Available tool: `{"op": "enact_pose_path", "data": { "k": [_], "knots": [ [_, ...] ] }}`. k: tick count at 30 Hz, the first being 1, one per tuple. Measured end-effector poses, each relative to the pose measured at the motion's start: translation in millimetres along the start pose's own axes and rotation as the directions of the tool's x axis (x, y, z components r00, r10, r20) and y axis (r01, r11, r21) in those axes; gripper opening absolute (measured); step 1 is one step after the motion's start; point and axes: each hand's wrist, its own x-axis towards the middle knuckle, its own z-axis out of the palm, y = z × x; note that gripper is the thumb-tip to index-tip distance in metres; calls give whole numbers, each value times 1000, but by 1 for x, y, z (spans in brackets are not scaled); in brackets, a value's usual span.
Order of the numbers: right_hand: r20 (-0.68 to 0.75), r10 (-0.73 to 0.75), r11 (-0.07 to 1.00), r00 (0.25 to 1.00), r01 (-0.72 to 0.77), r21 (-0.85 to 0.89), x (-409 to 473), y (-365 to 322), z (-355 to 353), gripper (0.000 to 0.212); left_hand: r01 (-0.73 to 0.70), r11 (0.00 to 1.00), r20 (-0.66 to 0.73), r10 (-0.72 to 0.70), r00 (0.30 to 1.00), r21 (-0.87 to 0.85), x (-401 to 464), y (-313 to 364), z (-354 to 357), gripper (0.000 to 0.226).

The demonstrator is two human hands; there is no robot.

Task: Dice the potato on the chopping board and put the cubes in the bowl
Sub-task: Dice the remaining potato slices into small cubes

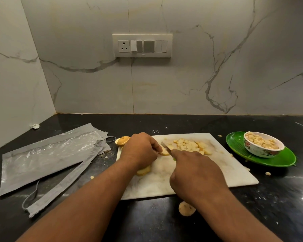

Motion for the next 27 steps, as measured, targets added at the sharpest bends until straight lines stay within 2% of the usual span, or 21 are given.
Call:
{"op": "enact_pose_path", "data": {
  "k": [3, 7, 11, 16, 20, 23, 27],
  "knots": [
    [28, -6, 1000, 1000, 6, 7, 4, -1, 15, 54, 16, 999, -29, -17, 999, -46, 0, 1, 1, 24],
    [34, -36, 999, 999, 36, 10, -10, 5, 21, 63, 7, 999, -5, -6, 1000, 51, 1, 7, 2, 21],
    [48, -31, 999, 998, 30, 11, -21, 7, 18, 67, -73, 986, 57, 65, 996, 152, -2, 18, 0, 12],
    [46, -7, 1000, 999, 6, 27, -23, 6, 17, 64, -84, 995, 98, 78, 992, 57, -2, 4, -6, 16],
    [33, 8, 999, 999, -9, 44, -20, 5, 13, 55, -79, 997, 161, 77, 984, 5, 3, -6, -9, 6],
    [41, 29, 999, 999, -30, 41, -16, 0, 11, 46, -87, 996, 121, 82, 989, 37, 3, -4, -6, 4],
    [47, 19, 999, 999, -21, 27, -20, -3, 13, 47, -98, 993, 58, 95, 994, 61, 0, 2, -2, 5]
  ]
}}
